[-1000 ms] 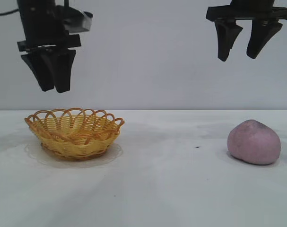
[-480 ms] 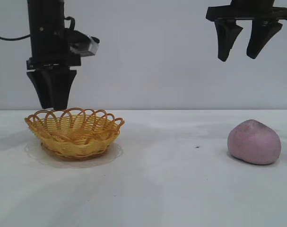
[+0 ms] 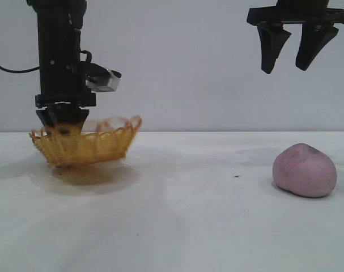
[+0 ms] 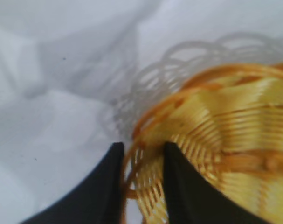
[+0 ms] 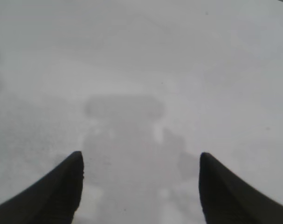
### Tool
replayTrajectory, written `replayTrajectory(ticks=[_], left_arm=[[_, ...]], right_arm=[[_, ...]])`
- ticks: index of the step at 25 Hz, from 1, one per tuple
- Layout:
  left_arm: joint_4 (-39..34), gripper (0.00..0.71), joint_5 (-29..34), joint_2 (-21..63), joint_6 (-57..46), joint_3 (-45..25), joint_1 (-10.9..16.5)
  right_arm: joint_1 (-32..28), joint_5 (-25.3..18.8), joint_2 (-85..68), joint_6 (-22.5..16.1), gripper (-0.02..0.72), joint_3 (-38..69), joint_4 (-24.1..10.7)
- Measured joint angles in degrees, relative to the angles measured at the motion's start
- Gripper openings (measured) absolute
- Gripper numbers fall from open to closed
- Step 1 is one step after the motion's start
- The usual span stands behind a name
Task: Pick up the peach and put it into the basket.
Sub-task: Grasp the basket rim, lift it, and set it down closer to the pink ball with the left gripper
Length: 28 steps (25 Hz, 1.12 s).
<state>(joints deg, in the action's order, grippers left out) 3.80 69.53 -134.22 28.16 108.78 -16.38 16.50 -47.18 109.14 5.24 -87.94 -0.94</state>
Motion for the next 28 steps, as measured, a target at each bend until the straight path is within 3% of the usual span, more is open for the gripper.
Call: replayTrajectory(ticks=[6,7,10,11,16,22,28], left_arm=[[1.24,0.077,1.52,0.0,-7.67,2.33,-0.05],[1.24,0.036,1.52,0.0,-10.57,2.8,-0.05],[2.28,0.051,1.31,0.82,-17.42,2.93,-0.05],[3.23,0.0,1.31,1.26,-19.4,2.93,-0.05],[9.63,0.0,0.5,5.78,-24.92,1.49,-0.05],[14.53,0.0,-0.87,11.68,-27.91,-10.05,-0.05],[25.68,0.0,-16.16,19.78,-28.34,-28.32,-1.75]], right_arm=[[0.0,0.0,0.0,0.0,0.461,0.0,0.0],[0.0,0.0,0.0,0.0,0.461,0.0,0.0],[0.0,0.0,0.0,0.0,0.461,0.0,0.0],[0.0,0.0,0.0,0.0,0.461,0.0,0.0],[0.0,0.0,0.0,0.0,0.461,0.0,0.0],[0.0,0.22,0.0,0.0,0.461,0.0,0.11],[0.0,0.7,0.0,0.0,0.461,0.0,0.73]])
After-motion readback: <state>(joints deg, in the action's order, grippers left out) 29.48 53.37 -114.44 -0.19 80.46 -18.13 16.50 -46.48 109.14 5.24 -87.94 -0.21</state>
